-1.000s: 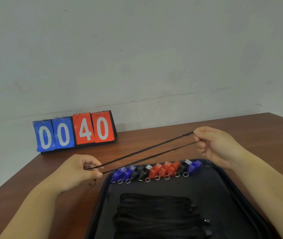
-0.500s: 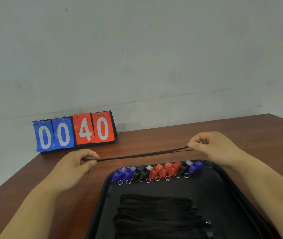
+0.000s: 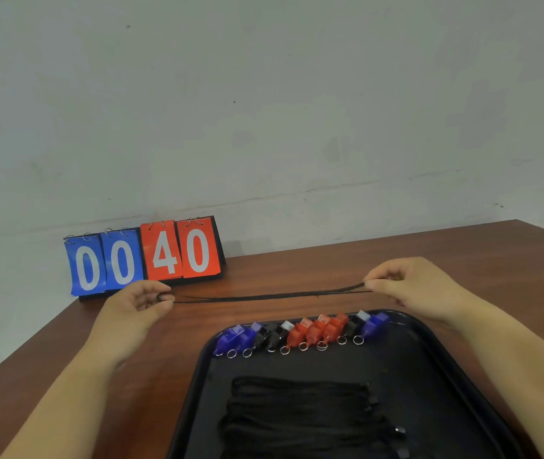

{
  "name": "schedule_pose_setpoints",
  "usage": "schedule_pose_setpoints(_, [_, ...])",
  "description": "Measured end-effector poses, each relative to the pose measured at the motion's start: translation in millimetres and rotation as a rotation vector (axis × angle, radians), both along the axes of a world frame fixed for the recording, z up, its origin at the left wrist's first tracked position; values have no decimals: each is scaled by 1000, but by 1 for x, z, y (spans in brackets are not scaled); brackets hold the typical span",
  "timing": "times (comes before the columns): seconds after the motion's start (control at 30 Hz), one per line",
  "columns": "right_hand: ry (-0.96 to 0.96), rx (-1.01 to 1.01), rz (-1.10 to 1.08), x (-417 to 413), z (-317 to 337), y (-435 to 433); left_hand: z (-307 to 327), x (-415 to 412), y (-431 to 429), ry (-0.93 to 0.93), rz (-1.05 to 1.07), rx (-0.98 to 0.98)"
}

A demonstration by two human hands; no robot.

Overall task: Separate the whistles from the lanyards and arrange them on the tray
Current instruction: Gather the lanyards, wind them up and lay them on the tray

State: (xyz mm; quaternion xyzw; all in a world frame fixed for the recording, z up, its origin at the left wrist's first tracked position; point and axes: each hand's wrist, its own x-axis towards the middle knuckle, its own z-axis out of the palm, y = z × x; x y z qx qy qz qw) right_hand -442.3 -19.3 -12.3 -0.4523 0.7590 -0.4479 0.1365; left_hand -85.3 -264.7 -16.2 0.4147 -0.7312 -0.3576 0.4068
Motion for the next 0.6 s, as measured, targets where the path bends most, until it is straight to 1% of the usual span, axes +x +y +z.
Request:
schedule_pose_setpoints(0.03, [12,5,-16,0,-1,0,-1,0,-1,11,-3,1])
schedule_pose_setpoints(0.07, [-19,-14,-30,-2,-2,0,-2,0,-1,18,2,-3])
schedule_pose_setpoints(0.1, [-101,-56,-47,-4,-4,-1,-2,0,0,27,9,-7])
schedule_pose_setpoints(0.2, [-449,-217,-84,-12,-7,-3,-4,1,-6,94,18,24])
schedule_pose_setpoints(0.3, [-664,-312,-76,-16,-8,-8,-7,1,-12,124,20,75])
schedule_pose_setpoints(0.37, [-711,-329,-66,-15,-9,-9,-8,1,-13,124,30,89])
schedule_pose_setpoints(0.47, [-705,-324,-65,-12,-11,-11,-9,0,-14,193,64,97])
schedule_pose_setpoints(0.53, [-689,-322,-57,-10,-12,-13,-11,-1,-17,259,89,126])
schedule_pose_setpoints(0.6, [-659,-300,-48,-8,-13,-13,-13,-2,-22,387,76,231])
